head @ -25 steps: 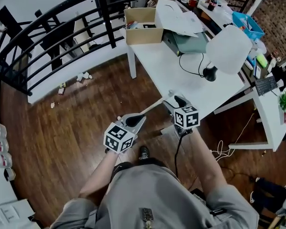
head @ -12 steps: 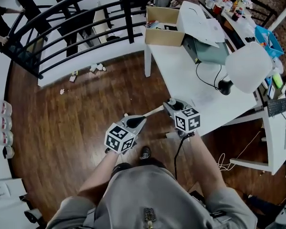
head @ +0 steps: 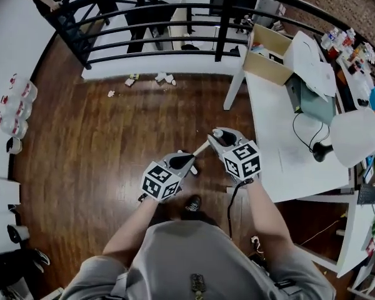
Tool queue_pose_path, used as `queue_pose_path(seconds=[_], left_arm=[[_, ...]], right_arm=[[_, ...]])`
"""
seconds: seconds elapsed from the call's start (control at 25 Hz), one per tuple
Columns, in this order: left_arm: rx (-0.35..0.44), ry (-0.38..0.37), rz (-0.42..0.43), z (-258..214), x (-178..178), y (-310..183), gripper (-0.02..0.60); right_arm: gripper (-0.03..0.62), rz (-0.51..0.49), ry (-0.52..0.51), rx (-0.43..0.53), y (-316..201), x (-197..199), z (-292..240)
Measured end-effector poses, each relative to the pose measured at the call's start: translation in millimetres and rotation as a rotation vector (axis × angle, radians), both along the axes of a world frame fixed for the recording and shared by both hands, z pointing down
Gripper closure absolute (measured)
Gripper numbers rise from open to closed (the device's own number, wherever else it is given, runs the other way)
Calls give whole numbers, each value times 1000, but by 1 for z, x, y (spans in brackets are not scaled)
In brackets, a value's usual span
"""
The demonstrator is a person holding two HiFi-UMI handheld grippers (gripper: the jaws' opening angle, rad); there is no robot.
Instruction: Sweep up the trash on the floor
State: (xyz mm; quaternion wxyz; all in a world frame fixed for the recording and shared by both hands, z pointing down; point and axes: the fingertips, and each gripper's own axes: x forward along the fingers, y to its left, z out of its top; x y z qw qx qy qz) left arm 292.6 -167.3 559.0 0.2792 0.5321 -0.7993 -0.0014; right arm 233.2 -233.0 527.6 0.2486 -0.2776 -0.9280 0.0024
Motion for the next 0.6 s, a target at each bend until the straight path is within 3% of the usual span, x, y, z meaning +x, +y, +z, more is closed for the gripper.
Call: queue_pose_path(seconds=[0.32,0.48,0.6], left_arm=[[30,-2,-157,-3,-24,95,577],[39,22,-149,16,-33,118,575],[28,35,-145,27,-42,143,507]], right_arm=[[497,-178,-50,47,108,-27,-41],[496,-222,-64,46,147,-35,-73],[496,-248,-81,18,185,-41,-102]])
